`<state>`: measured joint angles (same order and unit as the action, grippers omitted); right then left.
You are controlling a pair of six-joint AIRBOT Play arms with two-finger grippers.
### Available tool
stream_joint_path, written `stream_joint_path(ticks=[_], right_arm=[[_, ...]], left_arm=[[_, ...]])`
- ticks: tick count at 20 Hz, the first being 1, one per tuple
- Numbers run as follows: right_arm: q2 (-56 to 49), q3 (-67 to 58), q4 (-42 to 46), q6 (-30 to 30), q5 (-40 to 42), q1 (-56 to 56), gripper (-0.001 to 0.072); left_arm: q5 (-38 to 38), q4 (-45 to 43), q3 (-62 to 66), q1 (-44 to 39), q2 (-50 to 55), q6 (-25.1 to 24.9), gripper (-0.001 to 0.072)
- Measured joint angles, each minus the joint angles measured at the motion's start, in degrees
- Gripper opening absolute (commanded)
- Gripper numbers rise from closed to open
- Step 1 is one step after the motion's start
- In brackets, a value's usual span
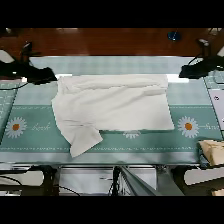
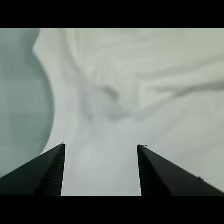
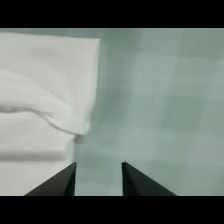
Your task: Fold the shirts.
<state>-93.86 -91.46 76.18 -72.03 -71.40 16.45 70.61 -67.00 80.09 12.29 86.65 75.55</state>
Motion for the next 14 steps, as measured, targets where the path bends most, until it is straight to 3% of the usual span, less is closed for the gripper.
stream_joint_path(ticks=[2, 5, 9, 14], right_arm=[[3.7, 1.7, 1.7, -0.7, -4.3, 4.0, 0.0382], [8.0, 7.8, -0.5, -0.7, -7.6, 9.5, 0.0496], [12.1, 17.7, -7.5, 2.0, -8.8, 14.3, 0.0495], [14.0, 23.2, -11.3, 3.5, -8.7, 15.8, 0.0492]], left_arm=[[6.2, -0.3, -2.5, 3.8, -4.7, 0.3, 0.0536], [11.9, 3.0, -12.7, 8.6, -13.0, -2.0, 0.0538], [15.0, 13.1, -31.0, 15.7, -21.9, -7.1, 0.0539], [15.6, 18.3, -46.9, 21.4, -25.4, -10.8, 0.0539]])
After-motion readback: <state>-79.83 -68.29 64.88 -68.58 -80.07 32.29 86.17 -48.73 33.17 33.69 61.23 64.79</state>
